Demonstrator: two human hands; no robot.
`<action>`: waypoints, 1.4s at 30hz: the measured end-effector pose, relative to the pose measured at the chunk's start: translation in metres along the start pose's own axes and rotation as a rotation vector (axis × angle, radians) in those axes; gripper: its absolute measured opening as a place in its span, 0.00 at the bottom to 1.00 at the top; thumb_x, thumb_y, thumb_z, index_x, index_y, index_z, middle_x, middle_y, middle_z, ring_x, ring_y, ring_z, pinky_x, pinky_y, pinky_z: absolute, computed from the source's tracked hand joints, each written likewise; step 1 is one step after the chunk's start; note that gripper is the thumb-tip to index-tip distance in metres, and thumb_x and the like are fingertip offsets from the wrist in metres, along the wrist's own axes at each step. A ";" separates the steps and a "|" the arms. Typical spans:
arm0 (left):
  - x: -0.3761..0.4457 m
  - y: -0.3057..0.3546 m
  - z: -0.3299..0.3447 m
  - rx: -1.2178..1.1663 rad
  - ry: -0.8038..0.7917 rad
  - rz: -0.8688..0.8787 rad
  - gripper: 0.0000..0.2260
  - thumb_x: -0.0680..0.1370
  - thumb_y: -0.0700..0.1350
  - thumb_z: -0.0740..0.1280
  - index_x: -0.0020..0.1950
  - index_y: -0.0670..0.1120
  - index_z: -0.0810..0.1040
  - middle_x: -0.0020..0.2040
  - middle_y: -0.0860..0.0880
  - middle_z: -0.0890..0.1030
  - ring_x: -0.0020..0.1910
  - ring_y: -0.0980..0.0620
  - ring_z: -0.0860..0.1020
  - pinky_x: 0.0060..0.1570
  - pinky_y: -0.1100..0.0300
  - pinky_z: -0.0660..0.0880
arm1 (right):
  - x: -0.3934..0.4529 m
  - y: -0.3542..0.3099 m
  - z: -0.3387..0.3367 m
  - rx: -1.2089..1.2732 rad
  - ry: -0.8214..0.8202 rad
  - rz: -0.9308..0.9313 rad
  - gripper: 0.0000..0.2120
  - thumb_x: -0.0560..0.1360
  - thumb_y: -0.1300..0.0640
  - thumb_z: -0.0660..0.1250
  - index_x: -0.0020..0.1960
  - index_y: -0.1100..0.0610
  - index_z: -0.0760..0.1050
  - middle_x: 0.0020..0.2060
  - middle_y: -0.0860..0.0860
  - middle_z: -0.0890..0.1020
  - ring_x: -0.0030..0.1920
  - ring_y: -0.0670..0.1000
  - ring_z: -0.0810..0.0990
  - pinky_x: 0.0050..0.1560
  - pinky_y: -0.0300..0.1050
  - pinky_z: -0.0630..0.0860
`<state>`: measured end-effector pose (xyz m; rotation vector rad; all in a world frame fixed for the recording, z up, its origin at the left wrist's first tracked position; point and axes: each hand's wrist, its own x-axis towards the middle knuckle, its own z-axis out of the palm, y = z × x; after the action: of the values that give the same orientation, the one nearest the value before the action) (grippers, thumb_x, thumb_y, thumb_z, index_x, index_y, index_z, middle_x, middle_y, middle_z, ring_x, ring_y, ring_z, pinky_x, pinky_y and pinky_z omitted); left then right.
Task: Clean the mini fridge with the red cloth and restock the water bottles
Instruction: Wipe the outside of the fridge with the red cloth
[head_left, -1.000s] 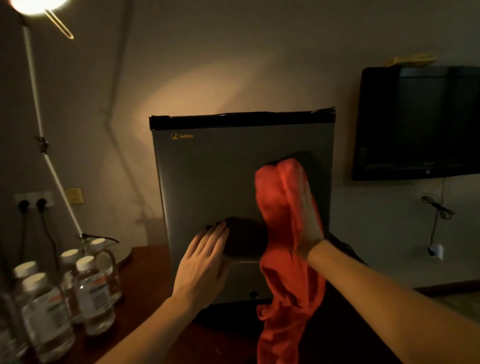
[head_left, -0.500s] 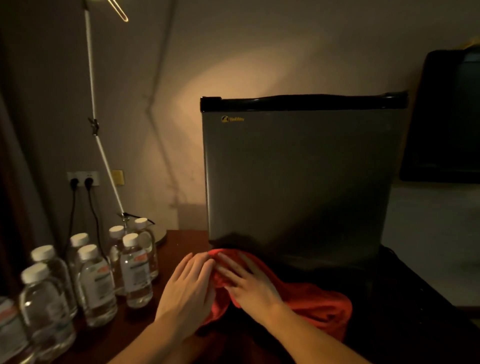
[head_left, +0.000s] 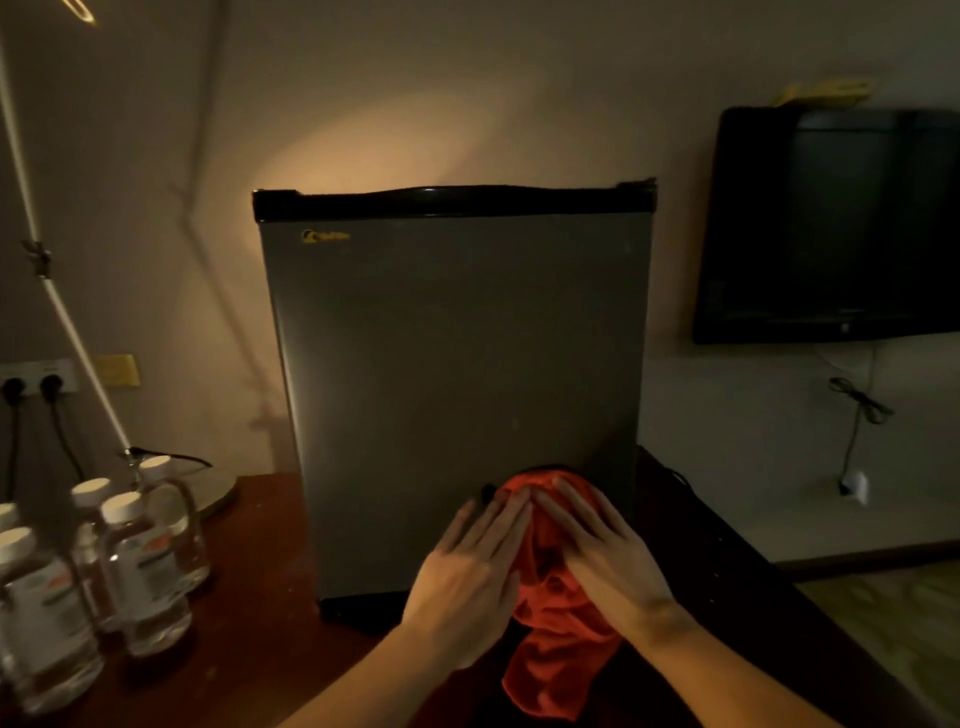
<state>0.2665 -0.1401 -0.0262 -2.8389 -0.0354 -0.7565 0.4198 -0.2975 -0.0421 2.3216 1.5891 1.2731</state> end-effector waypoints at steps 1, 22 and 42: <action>0.008 0.010 0.003 -0.006 -0.007 0.006 0.30 0.80 0.54 0.57 0.80 0.48 0.55 0.80 0.52 0.54 0.78 0.53 0.56 0.74 0.52 0.49 | -0.008 0.008 0.002 -0.003 0.004 0.009 0.27 0.71 0.51 0.65 0.69 0.55 0.71 0.78 0.52 0.53 0.77 0.55 0.55 0.72 0.58 0.61; 0.008 -0.031 0.008 0.109 0.217 0.032 0.21 0.81 0.51 0.53 0.69 0.49 0.77 0.72 0.54 0.72 0.70 0.58 0.70 0.70 0.57 0.55 | 0.028 -0.007 -0.001 0.247 0.198 0.044 0.36 0.69 0.49 0.68 0.76 0.46 0.61 0.76 0.41 0.59 0.76 0.47 0.58 0.70 0.47 0.59; -0.011 -0.101 -0.080 0.054 0.275 -0.148 0.30 0.80 0.53 0.57 0.81 0.47 0.52 0.80 0.50 0.54 0.79 0.53 0.53 0.75 0.50 0.52 | 0.144 -0.035 -0.077 0.061 0.324 -0.031 0.24 0.77 0.47 0.59 0.73 0.48 0.67 0.75 0.49 0.65 0.75 0.54 0.63 0.67 0.55 0.70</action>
<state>0.2100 -0.0571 0.0550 -2.6778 -0.2224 -1.1515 0.3624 -0.1962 0.0774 2.2010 1.7657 1.6869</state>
